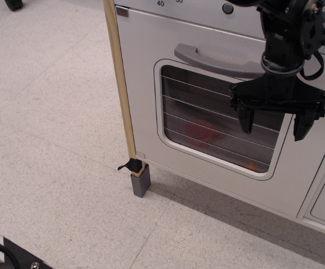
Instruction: Open oven
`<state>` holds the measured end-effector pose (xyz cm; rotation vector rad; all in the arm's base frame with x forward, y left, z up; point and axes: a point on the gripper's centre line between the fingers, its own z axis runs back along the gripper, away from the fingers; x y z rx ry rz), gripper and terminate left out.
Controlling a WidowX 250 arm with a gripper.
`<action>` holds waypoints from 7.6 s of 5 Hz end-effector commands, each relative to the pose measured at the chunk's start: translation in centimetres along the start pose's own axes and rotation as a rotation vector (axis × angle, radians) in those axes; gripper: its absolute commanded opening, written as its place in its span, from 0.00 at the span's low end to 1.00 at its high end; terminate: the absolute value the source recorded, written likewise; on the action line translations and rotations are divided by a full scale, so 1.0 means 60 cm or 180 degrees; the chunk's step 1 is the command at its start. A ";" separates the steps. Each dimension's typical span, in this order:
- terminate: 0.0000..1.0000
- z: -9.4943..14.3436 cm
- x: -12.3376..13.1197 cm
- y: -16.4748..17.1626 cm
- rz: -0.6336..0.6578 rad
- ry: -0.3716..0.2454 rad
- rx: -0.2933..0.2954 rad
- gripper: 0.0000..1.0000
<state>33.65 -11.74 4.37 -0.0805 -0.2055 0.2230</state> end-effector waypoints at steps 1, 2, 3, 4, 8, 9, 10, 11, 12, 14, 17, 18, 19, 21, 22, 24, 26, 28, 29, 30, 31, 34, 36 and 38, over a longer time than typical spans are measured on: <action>0.00 0.000 0.000 0.000 0.0000 0.0000 0.0000 1.00; 0.00 0.016 -0.004 0.039 0.0303 -0.0098 0.0022 1.00; 0.00 0.030 0.007 0.086 0.0795 -0.0165 0.0126 1.00; 0.00 0.058 0.031 0.126 0.1531 -0.0311 0.0139 1.00; 0.00 0.140 0.098 0.172 0.3172 -0.0551 -0.0087 1.00; 0.00 0.121 0.094 0.177 0.3556 -0.0711 -0.0105 1.00; 0.00 0.096 0.085 0.173 0.3744 -0.0671 -0.0101 1.00; 0.00 0.080 0.085 0.163 0.4015 -0.0611 -0.0163 1.00; 0.00 0.064 0.096 0.159 0.4409 -0.0549 -0.0283 1.00; 0.00 0.046 0.093 0.166 0.4790 -0.0359 -0.0317 1.00; 0.00 0.052 0.041 0.236 0.4460 -0.0245 -0.0393 1.00; 0.00 0.059 0.035 0.257 0.4337 -0.0246 -0.0460 1.00; 0.00 0.062 0.034 0.272 0.4153 -0.0261 -0.0445 1.00; 0.00 0.121 0.063 0.219 0.3647 -0.0134 -0.0896 1.00; 0.00 0.154 0.073 0.189 0.3540 -0.0045 -0.1118 1.00; 0.00 0.158 0.081 0.120 0.3594 -0.0086 -0.1099 1.00; 0.00 0.113 0.071 0.056 0.3711 -0.0204 -0.0877 1.00; 0.00 0.082 0.057 0.068 0.3955 -0.0168 -0.0476 1.00; 0.00 0.089 0.047 0.091 0.3780 -0.0076 -0.0480 1.00; 0.00 0.087 0.032 0.127 0.3497 -0.0098 -0.0409 1.00; 0.00 0.083 0.015 0.174 0.3161 -0.0071 -0.0189 1.00; 0.00 0.094 -0.001 0.314 0.2033 -0.0054 0.0136 1.00; 0.00 0.106 0.000 0.405 0.1576 0.0010 0.0243 1.00; 1.00 0.121 0.034 0.468 0.0828 0.0158 0.0208 1.00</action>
